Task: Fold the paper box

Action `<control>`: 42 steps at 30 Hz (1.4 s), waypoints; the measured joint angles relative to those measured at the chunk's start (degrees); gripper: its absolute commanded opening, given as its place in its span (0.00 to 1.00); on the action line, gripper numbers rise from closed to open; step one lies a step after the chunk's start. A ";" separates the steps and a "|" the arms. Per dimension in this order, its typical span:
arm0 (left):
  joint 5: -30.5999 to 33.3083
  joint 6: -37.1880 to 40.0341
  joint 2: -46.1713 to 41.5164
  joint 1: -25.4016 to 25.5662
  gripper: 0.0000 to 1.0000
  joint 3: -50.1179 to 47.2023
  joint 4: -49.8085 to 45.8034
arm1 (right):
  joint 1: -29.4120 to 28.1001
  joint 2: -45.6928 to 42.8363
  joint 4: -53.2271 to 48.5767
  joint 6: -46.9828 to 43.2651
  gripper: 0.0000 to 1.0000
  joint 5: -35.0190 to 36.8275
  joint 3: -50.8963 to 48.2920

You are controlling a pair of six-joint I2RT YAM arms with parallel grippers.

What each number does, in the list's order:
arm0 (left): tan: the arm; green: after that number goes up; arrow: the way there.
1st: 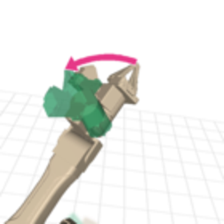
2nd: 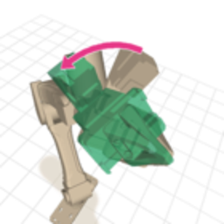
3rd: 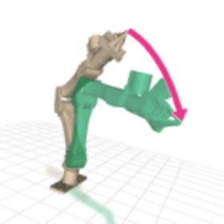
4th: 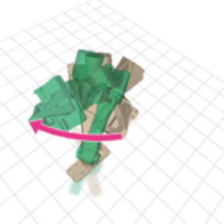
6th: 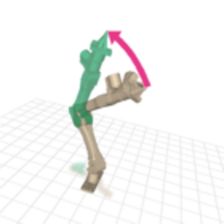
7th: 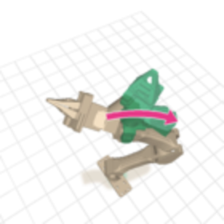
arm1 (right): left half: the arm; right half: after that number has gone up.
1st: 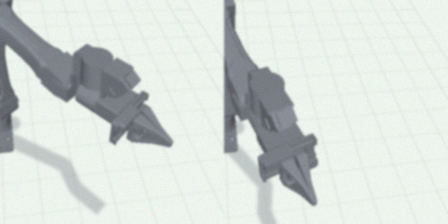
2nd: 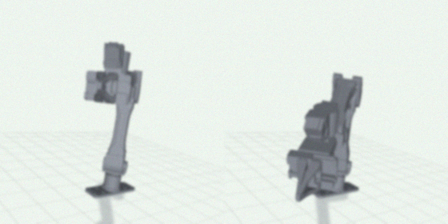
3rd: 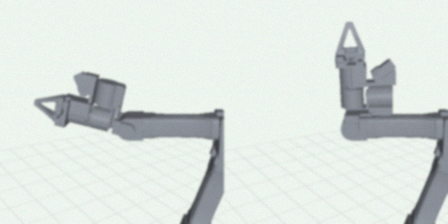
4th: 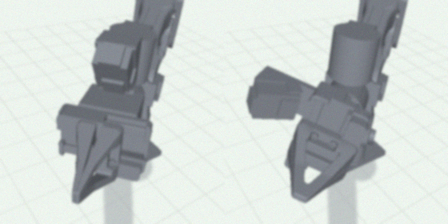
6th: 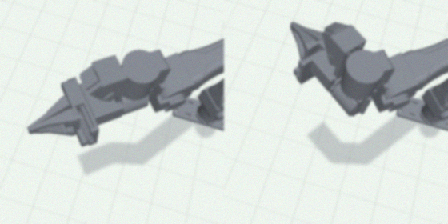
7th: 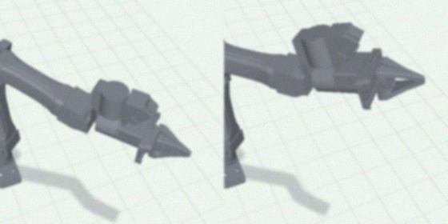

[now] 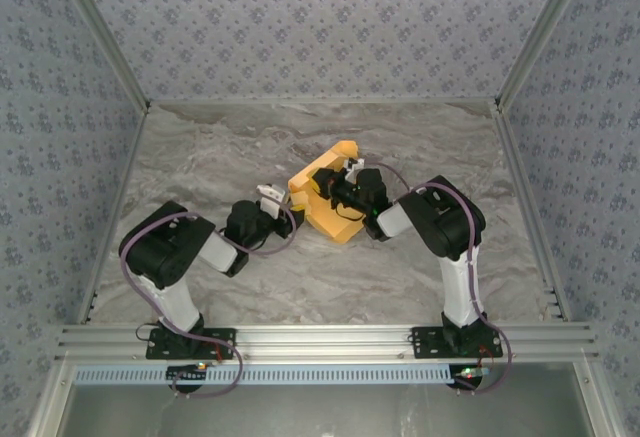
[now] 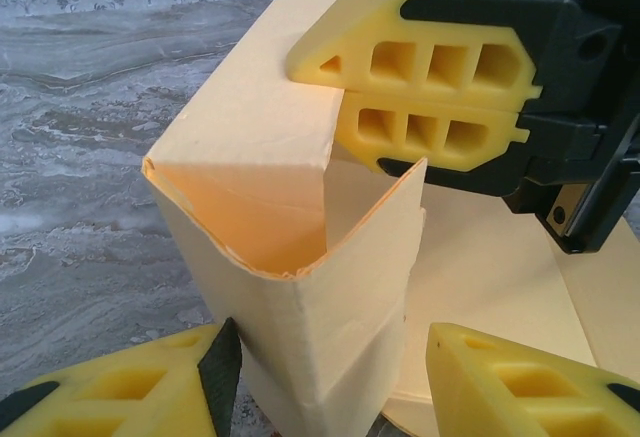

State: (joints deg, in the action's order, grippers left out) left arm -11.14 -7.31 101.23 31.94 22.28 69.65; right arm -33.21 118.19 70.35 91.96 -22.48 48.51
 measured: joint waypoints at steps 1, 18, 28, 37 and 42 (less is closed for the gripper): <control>0.02 0.00 0.00 0.02 0.49 0.00 -0.02 | 0.00 0.00 0.11 0.04 0.00 0.02 -0.09; 11.91 -0.15 0.24 4.63 0.40 4.28 -6.56 | -4.17 -3.30 4.63 0.61 0.00 12.70 -7.28; 18.95 0.42 1.75 5.68 0.42 8.48 -10.12 | -6.88 -3.45 4.35 3.32 0.00 21.09 -7.28; 24.55 -0.31 3.76 6.25 0.33 12.09 -12.02 | -9.22 -4.81 1.07 3.82 0.00 25.22 -6.93; 26.38 -3.17 5.16 6.49 0.31 12.44 -10.73 | -10.23 -7.02 -3.06 3.85 0.02 27.23 -6.91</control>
State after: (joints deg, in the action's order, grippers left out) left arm 15.25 -10.48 106.39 38.44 34.72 58.92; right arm -43.44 111.18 67.29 95.81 4.75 41.60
